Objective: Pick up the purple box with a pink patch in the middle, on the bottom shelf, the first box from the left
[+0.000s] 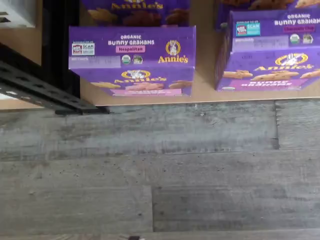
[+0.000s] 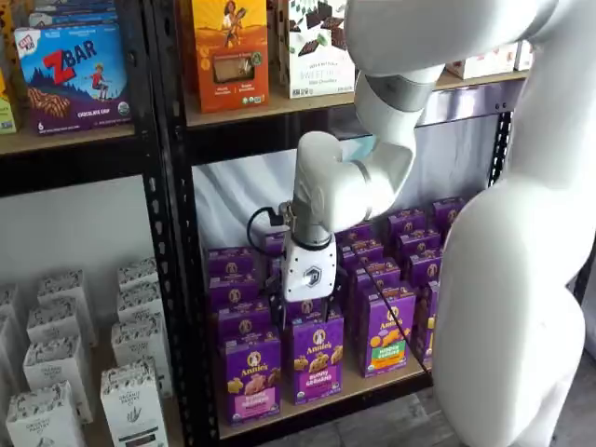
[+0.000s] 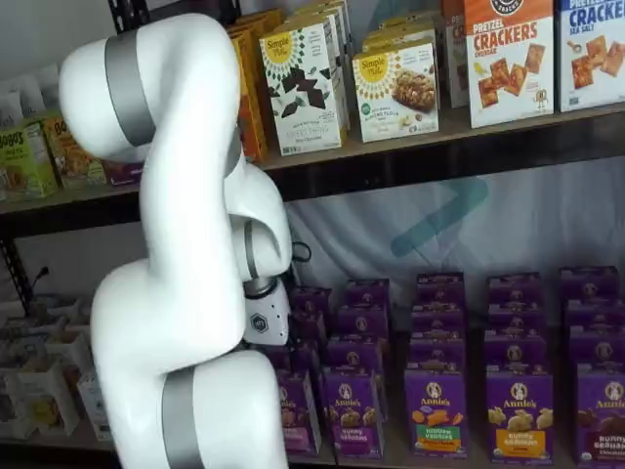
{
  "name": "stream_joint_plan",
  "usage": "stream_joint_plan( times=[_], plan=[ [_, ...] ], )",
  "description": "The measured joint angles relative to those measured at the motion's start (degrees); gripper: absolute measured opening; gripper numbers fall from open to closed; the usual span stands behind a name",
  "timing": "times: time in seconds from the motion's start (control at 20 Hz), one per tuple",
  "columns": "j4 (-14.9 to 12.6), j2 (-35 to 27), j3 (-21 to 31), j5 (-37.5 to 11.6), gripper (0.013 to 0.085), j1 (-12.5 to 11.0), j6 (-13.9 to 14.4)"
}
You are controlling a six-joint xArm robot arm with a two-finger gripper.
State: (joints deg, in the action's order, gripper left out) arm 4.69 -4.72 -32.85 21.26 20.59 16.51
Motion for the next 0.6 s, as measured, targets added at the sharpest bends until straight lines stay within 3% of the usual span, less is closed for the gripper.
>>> stream_joint_plan(
  times=[0.15, 0.35, 0.6],
  plan=[
    [-1.2, -2.3, -2.0, 0.1, 0.0850, -0.3, 0.9],
    [-0.5, -5.5, -4.2, -0.9, 0.0850, -0.6, -0.2],
    [-3.5, -10.4, -7.5, -2.6, 0.0850, -1.3, 1.9]
  ],
)
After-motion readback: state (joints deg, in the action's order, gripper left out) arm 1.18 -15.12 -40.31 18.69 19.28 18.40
